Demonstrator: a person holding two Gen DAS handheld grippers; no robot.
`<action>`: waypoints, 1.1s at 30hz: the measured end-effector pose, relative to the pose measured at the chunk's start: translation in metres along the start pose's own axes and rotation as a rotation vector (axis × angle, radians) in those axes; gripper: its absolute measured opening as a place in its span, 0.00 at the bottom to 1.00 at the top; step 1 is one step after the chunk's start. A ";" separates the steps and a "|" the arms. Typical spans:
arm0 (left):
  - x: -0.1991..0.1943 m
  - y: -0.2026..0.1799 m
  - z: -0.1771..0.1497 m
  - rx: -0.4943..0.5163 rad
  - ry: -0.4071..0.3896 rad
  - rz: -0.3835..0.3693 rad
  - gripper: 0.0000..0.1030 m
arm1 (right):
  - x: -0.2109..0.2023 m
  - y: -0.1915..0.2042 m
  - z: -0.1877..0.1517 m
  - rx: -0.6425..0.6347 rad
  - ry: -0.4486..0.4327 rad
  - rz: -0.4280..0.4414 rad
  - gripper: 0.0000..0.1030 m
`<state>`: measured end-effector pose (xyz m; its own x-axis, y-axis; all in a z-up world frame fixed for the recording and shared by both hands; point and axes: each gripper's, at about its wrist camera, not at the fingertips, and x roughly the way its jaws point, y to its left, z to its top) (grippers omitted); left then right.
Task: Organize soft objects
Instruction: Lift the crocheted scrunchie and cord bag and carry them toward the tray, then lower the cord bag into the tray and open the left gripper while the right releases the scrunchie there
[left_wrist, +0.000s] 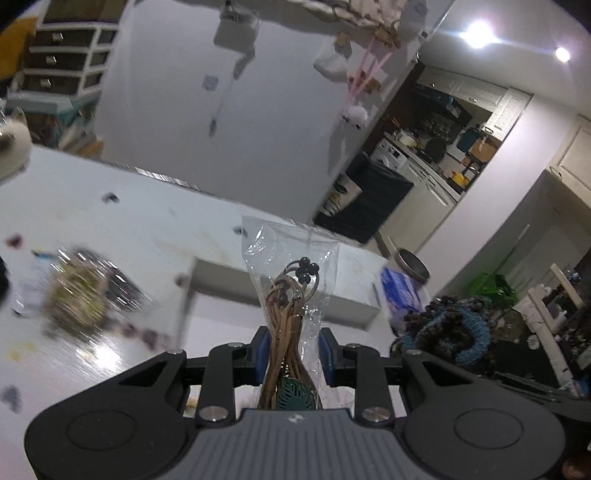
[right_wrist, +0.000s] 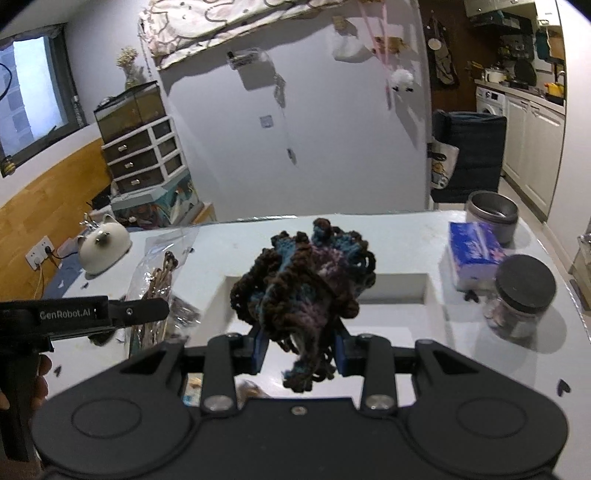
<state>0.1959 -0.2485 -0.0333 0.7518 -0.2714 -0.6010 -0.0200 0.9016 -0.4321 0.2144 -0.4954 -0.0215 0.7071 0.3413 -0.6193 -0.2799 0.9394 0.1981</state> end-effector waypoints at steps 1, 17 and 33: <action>0.006 -0.003 -0.004 -0.008 0.015 -0.011 0.29 | 0.000 -0.007 -0.002 0.002 0.008 -0.006 0.35; 0.120 -0.027 -0.057 -0.198 0.330 -0.088 0.29 | 0.021 -0.078 -0.039 0.054 0.187 -0.086 0.35; 0.156 -0.022 -0.071 -0.136 0.382 0.047 0.33 | 0.059 -0.093 -0.057 0.111 0.345 -0.014 0.40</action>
<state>0.2666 -0.3342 -0.1649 0.4491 -0.3599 -0.8178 -0.1551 0.8700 -0.4680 0.2449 -0.5644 -0.1199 0.4445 0.3148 -0.8387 -0.1864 0.9482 0.2571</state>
